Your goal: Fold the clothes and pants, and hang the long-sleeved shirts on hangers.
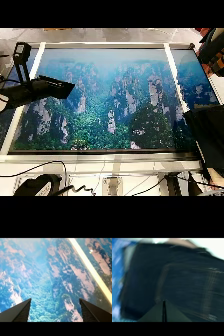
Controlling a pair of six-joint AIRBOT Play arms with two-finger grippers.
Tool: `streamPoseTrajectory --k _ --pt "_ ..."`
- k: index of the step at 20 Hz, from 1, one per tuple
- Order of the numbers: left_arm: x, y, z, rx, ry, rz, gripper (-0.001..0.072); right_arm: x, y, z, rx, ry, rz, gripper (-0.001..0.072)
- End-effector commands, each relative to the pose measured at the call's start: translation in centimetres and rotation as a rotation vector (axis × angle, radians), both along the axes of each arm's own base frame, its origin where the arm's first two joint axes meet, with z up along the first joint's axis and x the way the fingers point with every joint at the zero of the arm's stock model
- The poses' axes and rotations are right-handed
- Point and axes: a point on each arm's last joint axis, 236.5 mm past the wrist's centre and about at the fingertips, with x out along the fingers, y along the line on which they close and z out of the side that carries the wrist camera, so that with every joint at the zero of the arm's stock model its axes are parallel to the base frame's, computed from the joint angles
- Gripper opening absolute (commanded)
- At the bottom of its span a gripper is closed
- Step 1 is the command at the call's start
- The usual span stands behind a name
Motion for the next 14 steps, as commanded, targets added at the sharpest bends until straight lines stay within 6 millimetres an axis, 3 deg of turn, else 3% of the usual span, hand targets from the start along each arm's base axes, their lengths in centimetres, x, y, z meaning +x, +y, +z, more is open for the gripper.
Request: streamPoseTrajectory --k 1,4,7,10,14 --pt "0.0 0.0 0.1 0.0 -0.002 0.001 0.0693 8.8 4.0 -1.6 0.014 0.022 0.358 0.0039" --pt "0.0 0.0 0.1 0.0 -0.002 0.001 0.0693 16.0 10.5 -2.8 -0.078 0.091 0.693 0.0039" --pt "0.0 0.0 0.1 0.0 -0.002 0.001 0.0693 21.5 19.9 -2.1 -0.228 0.053 1.043 0.0039" --pt "0.0 0.0 0.1 0.0 -0.002 0.001 0.0693 23.5 26.0 -0.6 -0.316 -0.033 1.196 0.004" --pt "0.0 0.0 0.1 0.0 -0.002 0.001 0.0693 23.2 29.0 -0.6 -0.301 -0.054 1.271 0.0041"
